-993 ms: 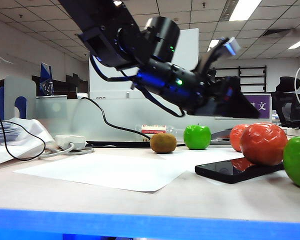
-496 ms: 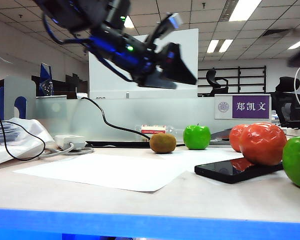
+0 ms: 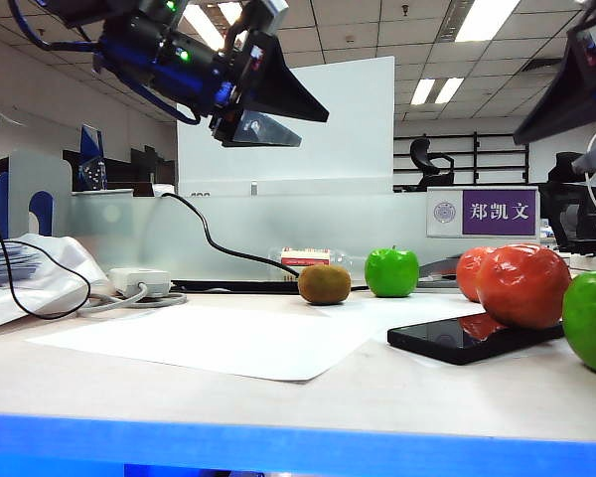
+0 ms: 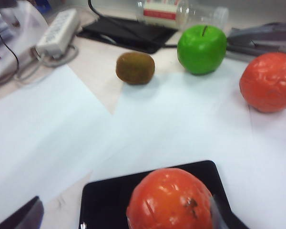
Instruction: Put the same fruits together.
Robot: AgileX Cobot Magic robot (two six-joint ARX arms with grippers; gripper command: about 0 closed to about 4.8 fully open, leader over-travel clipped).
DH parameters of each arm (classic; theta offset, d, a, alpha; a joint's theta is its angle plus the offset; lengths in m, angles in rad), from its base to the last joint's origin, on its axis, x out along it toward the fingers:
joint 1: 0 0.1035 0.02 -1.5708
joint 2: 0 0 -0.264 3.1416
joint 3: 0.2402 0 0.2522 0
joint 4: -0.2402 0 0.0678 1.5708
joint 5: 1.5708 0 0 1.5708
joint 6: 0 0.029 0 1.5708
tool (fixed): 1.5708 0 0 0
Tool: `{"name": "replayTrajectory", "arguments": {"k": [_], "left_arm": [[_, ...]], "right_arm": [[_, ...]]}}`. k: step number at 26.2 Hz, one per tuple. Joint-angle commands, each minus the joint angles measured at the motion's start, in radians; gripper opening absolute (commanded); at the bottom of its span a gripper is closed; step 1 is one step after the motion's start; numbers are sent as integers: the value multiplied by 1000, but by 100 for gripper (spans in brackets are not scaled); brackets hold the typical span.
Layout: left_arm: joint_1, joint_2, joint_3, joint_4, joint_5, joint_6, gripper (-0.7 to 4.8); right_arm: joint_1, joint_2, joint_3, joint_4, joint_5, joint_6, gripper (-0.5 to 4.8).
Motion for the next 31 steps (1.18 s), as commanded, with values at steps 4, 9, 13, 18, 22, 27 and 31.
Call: {"name": "replayTrajectory", "arguments": {"k": [4,9,13,18,22,27,31], "left_arm": [[-5,-11,3,-171,25,104,479],[-7,-11,3,-238,24,142,479],[-5,-11,3,-245,25,151,479],[-5,-11,3,-265,25,153,479],[-5,-11,3,-275,25,153,479],[-5,-11,3,-275,31,163,479],[-5,-11,3,-275,40,168,479]], "right_arm": [[3,100,106,-151,0,-93,479],[35,188,167,-234,5,-185,479],[69,261,206,-262,8,-195,479],[102,315,241,-290,55,-244,479],[105,317,241,-287,106,-259,479],[105,317,241,-286,147,-275,479],[105,335,241,-290,151,-279,479]]}}
